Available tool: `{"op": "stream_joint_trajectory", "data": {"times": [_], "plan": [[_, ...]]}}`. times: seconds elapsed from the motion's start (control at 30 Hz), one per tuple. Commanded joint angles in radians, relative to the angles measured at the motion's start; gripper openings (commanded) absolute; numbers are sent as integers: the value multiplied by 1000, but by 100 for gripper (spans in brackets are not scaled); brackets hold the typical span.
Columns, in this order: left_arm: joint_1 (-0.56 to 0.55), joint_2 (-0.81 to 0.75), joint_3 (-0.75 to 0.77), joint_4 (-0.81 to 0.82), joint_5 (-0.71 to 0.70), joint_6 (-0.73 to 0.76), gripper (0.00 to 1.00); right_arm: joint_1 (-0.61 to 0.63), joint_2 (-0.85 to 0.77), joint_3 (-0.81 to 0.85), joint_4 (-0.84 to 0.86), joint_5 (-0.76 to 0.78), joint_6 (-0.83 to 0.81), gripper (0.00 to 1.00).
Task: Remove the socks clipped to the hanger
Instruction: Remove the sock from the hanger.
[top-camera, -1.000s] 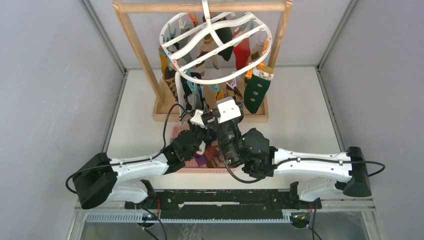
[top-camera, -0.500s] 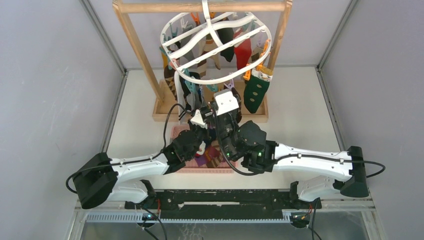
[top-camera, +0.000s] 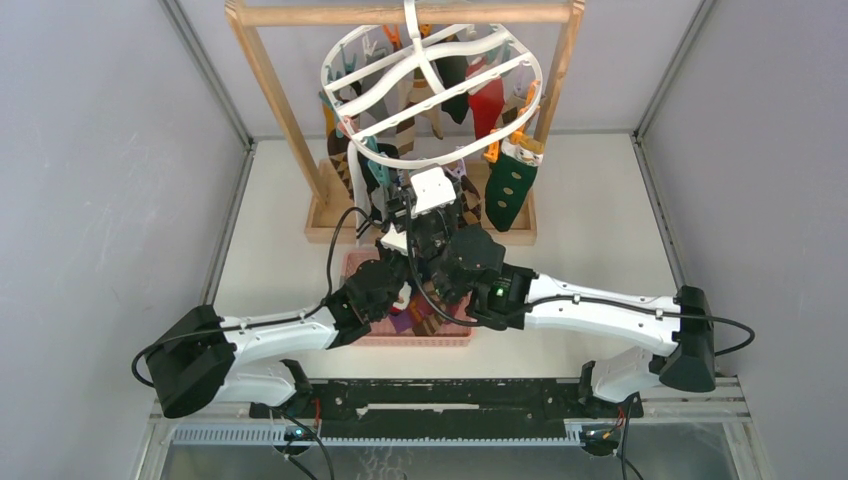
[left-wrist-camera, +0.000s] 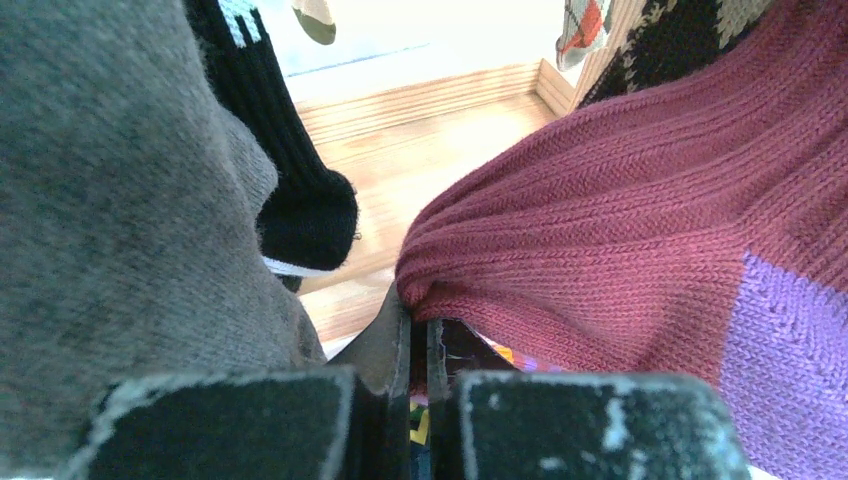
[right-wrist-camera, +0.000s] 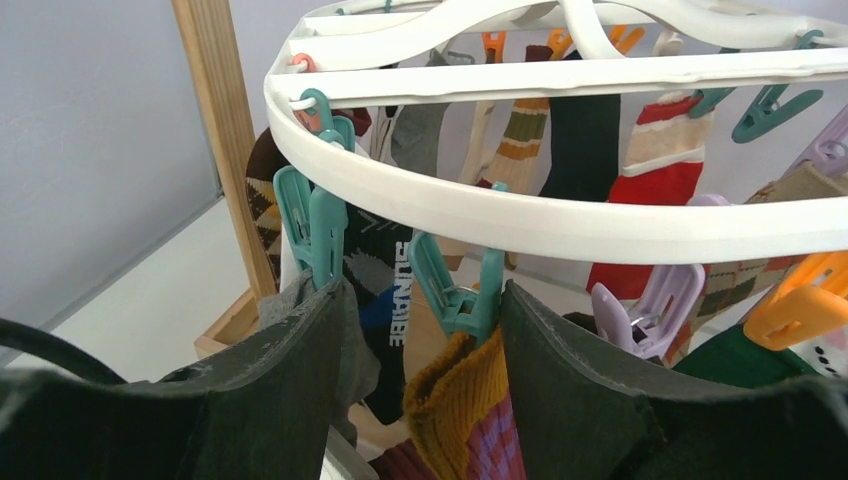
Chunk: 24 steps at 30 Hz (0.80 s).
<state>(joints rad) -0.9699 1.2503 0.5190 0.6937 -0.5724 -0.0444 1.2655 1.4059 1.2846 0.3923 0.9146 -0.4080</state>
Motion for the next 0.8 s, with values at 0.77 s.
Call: {"op": "stream_joint_trajectory", "data": {"times": [0.77], "plan": [[11,22,-18,53,-3,5,0,-55,57,48,192,56,-83,40]]}}
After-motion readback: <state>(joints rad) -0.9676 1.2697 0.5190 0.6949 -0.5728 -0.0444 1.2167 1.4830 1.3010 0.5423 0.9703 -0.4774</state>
